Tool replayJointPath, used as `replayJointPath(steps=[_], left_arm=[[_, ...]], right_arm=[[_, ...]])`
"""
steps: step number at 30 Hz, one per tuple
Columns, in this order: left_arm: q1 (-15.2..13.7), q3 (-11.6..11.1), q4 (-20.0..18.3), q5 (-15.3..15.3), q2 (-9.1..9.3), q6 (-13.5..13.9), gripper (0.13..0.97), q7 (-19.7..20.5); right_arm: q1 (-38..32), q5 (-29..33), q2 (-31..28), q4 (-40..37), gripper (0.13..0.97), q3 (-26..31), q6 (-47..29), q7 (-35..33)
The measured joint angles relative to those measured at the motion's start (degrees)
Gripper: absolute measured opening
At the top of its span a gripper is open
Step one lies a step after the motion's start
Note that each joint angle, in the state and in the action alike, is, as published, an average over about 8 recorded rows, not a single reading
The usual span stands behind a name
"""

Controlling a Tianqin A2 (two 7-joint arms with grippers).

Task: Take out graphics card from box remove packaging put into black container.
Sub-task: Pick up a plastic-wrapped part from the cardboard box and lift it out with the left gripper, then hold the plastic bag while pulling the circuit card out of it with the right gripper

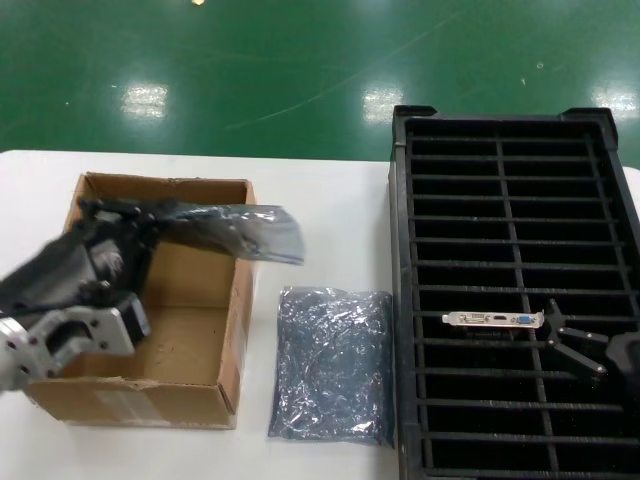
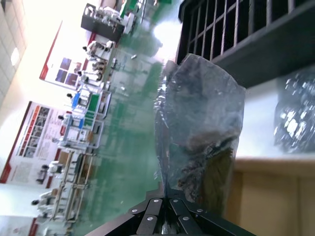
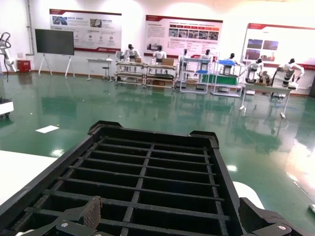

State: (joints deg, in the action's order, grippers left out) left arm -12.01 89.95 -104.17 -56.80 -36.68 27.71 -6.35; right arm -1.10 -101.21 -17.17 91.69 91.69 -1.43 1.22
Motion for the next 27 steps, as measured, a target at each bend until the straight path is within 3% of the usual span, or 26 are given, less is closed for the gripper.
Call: replayJointPath(steps=[10, 21, 27], left_arm=[[1.6, 2.4, -1.1, -1.3, 2.26, -0.5, 0.140, -0.6], [1.7, 2.5, -1.2, -1.3, 2.43, -0.6, 0.140, -0.6], [1.7, 2.5, -1.2, -1.3, 2.43, -0.6, 0.140, -0.6]], right_arm=[[0.0, 0.0, 0.0, 0.0, 0.966, 0.0, 0.0, 0.0], [-1.6, 0.0, 2.3, -1.0, 0.965, -0.6, -2.6, -2.0], [-4.4, 0.1, 3.1, -1.3, 0.965, 3.5, -5.0, -1.0]])
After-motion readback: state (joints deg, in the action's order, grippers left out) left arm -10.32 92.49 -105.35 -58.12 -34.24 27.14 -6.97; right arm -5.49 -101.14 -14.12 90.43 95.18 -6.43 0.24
